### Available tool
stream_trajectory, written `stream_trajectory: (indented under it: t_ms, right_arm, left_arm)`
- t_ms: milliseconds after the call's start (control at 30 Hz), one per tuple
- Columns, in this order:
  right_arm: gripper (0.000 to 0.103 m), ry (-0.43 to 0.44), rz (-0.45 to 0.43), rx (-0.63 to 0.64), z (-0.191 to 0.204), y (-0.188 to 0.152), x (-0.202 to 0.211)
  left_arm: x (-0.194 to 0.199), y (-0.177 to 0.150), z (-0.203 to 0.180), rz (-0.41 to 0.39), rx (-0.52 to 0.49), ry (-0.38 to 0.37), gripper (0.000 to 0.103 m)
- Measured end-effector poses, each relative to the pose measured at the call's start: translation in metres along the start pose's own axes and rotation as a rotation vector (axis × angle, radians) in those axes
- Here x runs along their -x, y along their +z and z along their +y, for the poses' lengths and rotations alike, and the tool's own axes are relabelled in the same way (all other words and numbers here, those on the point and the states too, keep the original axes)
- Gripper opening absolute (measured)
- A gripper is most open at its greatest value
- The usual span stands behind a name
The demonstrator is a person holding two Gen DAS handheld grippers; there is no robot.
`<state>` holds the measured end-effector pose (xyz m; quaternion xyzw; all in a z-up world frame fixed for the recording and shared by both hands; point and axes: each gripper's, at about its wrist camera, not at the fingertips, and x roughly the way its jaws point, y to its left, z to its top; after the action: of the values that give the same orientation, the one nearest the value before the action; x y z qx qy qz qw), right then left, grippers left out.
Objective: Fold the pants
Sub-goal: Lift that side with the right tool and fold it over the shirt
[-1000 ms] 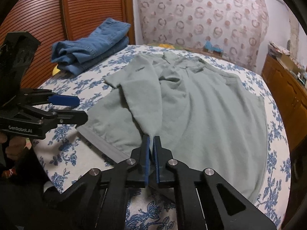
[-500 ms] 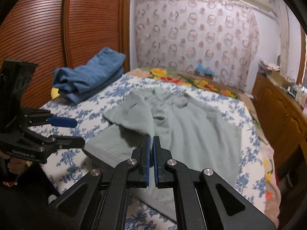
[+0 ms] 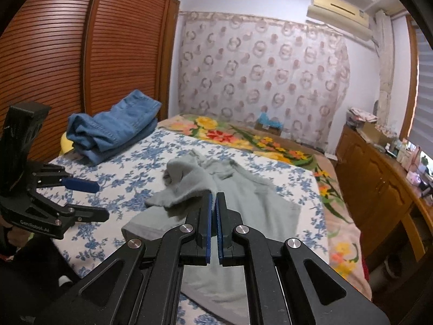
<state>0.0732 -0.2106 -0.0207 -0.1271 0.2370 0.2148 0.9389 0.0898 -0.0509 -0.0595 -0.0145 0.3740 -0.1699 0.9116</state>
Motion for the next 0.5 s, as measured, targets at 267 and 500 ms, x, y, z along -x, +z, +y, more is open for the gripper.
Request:
stream_trajectory:
  t_ms: [267,500]
  right_arm:
    - [0.001,-0.052,-0.007,0.007,-0.014,-0.004,0.013]
    - [0.0,-0.084,0.024,-0.025,-0.03,-0.027,0.021]
  left_arm:
    - [-0.011,0.021,-0.017,-0.008,-0.049,-0.008,0.061]
    - [-0.031,0.026,-0.035,0.022,-0.083,-0.013,0.061]
